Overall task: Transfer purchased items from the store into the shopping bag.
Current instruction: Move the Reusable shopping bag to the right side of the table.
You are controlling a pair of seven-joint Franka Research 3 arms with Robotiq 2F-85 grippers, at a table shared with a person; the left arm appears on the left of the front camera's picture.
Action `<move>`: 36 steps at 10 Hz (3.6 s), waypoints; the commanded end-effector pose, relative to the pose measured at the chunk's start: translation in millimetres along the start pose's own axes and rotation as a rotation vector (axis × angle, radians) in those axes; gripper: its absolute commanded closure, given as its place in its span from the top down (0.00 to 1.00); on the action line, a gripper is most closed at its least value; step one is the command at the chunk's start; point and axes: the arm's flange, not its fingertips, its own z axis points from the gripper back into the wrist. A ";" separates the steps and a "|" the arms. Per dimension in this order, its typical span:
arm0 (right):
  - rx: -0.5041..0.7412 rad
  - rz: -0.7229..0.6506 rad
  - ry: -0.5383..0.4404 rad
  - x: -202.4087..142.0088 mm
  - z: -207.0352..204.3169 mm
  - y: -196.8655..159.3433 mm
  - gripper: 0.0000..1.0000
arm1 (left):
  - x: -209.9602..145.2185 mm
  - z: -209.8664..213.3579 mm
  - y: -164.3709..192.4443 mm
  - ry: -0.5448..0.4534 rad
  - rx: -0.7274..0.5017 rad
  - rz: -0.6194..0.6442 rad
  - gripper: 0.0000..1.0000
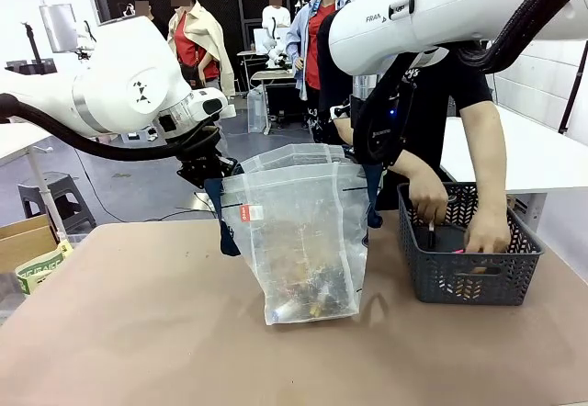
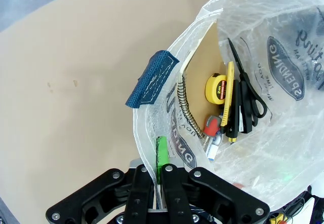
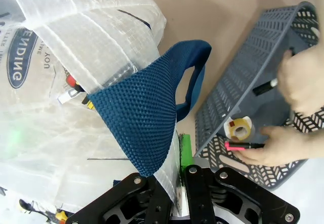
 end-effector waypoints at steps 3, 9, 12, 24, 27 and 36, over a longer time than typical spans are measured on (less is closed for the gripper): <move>-0.001 0.000 -0.001 -0.1 1.4 -0.7 0.00 | -4.1 1.2 0.8 -0.003 0.003 0.011 0.00; -0.001 0.000 -0.001 -0.1 1.4 -0.7 0.00 | -4.1 1.2 0.8 -0.003 0.003 0.011 0.00; -0.001 0.000 -0.001 -0.1 1.4 -0.7 0.00 | -4.1 1.2 0.8 -0.003 0.003 0.011 0.00; -0.001 0.000 -0.001 -0.1 1.4 -0.7 0.00 | -4.1 1.2 0.8 -0.003 0.003 0.011 0.00; -0.001 0.000 -0.001 -0.1 1.4 -0.7 0.00 | -4.1 1.2 0.8 -0.003 0.003 0.011 0.00; -0.001 0.000 -0.001 -0.1 1.4 -0.7 0.00 | -4.1 1.2 0.8 -0.003 0.003 0.011 0.00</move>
